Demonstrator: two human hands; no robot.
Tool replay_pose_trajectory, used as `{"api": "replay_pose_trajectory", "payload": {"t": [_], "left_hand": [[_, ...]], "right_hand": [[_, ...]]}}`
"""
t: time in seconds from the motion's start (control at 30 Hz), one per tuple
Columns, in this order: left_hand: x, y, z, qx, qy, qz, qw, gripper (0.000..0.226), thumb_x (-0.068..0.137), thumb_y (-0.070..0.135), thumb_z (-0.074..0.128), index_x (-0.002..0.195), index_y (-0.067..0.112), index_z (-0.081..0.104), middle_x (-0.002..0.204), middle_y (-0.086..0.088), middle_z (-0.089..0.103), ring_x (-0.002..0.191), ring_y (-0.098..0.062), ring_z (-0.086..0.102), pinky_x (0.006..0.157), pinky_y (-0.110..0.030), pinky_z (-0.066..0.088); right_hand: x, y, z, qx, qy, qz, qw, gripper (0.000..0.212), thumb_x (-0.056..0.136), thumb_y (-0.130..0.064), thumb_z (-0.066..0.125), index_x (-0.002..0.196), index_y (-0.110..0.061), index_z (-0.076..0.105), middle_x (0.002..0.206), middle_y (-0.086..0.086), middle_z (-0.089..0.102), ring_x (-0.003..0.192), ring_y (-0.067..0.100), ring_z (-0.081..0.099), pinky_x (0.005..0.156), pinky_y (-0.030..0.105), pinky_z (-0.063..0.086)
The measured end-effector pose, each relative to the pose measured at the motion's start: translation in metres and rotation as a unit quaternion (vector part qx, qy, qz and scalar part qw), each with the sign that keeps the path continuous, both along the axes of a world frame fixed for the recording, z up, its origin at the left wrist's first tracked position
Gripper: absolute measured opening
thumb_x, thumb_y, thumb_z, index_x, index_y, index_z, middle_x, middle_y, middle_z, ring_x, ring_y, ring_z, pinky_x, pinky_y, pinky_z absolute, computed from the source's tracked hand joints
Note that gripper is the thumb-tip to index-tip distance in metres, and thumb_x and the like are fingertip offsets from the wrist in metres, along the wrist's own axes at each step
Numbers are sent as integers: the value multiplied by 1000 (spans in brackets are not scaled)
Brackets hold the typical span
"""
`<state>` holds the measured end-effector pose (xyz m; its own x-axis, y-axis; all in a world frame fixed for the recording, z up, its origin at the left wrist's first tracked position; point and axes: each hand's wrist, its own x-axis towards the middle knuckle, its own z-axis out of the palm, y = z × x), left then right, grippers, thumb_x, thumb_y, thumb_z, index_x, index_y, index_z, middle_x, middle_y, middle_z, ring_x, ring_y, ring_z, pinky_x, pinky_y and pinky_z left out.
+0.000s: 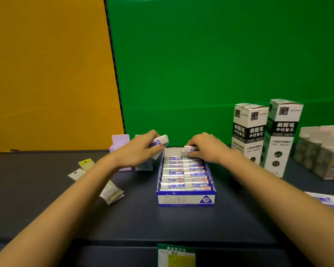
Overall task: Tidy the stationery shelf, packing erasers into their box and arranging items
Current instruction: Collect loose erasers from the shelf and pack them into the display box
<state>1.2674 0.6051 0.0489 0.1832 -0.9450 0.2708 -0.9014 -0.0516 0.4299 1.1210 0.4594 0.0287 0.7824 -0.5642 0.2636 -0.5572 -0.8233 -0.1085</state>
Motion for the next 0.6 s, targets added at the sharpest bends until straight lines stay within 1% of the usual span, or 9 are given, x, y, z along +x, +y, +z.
{"api": "replay_pose_trajectory", "payload": {"t": [0.07,0.17,0.2,0.3,0.43,0.53,0.6], "left_hand": [[7,-1,0,-5,5,-18,1000,28,94,26,46,109,2,47,92,-17,57,74,-21,48,60,-26,38],[16,-2,-2,-11,17,-40,999,26,93,26,47,107,5,48,86,-9,55,69,-19,49,59,-25,39],[18,-2,-3,-12,18,-47,999,25,93,26,47,107,5,48,85,-8,54,68,-17,48,59,-25,39],[23,-2,-4,-17,18,-62,998,21,93,24,48,106,7,48,85,-7,54,67,-15,47,60,-24,41],[27,0,-5,-23,25,-70,997,23,93,23,48,107,5,48,89,-9,55,74,-19,49,71,-39,49],[32,0,-7,-25,20,-72,997,24,93,23,48,107,4,48,95,-17,58,77,-21,51,75,-43,49],[35,0,-8,-25,19,-72,997,25,93,23,48,108,3,48,96,-18,59,78,-21,51,75,-43,48]], "right_hand": [[3,-2,-2,-4,22,-14,1000,24,86,-26,60,106,-13,65,106,8,67,96,26,60,79,35,47],[6,-2,-4,-3,35,-22,999,28,84,-24,62,110,-15,66,109,7,67,99,26,60,85,37,49],[7,-3,-4,-2,38,-23,999,29,84,-23,62,111,-15,66,110,7,67,100,26,60,85,36,48],[10,-3,-2,-5,51,-27,998,30,83,-23,64,111,-14,66,109,7,66,98,24,59,78,32,44],[9,-3,-3,-22,43,-29,998,29,83,-26,63,110,-16,66,108,7,67,97,25,60,82,38,51],[8,-2,-2,-38,40,-32,998,27,84,-27,62,109,-16,66,108,8,68,98,28,61,81,38,51],[11,0,0,-43,24,-29,998,25,85,-28,60,104,-13,65,103,10,68,94,29,61,76,36,48]]}}
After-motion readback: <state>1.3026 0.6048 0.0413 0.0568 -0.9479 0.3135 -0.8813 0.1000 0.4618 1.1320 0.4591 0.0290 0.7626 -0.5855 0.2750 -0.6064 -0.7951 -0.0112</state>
